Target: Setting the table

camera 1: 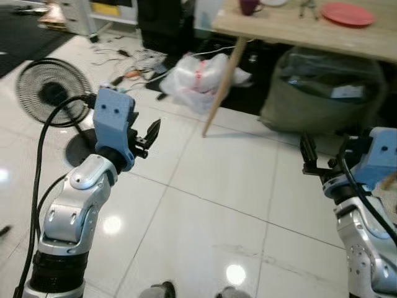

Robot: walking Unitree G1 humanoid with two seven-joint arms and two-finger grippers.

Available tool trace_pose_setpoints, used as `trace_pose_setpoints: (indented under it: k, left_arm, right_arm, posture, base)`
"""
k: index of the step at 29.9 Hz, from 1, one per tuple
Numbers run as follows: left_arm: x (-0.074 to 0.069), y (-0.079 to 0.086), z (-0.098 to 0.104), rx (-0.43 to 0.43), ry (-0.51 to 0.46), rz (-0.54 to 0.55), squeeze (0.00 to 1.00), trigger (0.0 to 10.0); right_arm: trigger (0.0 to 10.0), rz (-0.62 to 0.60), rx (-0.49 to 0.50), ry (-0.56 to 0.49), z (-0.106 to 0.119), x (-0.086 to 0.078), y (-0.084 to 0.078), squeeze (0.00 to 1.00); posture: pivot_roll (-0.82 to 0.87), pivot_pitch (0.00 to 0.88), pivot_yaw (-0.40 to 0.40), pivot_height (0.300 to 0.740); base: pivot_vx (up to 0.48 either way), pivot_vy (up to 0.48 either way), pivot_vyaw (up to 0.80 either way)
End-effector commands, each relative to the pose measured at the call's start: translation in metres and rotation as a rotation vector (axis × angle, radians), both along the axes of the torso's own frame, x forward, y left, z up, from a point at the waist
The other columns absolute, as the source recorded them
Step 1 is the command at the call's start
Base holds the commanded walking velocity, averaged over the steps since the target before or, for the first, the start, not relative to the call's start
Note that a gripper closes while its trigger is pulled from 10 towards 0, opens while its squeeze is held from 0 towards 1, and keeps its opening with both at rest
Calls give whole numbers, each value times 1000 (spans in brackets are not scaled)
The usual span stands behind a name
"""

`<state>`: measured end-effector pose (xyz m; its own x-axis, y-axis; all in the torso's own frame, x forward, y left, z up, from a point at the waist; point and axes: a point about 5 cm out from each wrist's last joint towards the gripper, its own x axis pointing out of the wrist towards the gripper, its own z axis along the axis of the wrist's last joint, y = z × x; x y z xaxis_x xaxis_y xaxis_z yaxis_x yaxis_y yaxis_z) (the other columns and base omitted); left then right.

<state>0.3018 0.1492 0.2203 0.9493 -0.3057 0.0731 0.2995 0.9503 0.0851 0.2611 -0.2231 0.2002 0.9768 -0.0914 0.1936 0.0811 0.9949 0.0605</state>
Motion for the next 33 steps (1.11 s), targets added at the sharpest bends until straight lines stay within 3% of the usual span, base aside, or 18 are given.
trace_pose_setpoints:
  k: [1, 17, 33]
  left_arm:
    - [1, 1, -2, 13, 18, 6, 0, 10000]
    - [3, 3, -3, 19, 10, 32, 0, 10000]
    - [3, 1, -2, -1, 12, 24, 0, 10000]
  right_arm:
    - [10000, -11, 6, 4, -2, -2, -2, 0]
    - [10000, -10, 7, 7, -2, -3, -2, 0]
    - [10000, -28, 76, 10, -4, -3, -6, 0]
  posture:
    - [-153, 63, 81, 740]
    - [-153, 66, 81, 740]
    - [-153, 68, 83, 740]
  base:
    - [0, 0, 0]
    - [0, 0, 0]
    - [58, 0, -784]
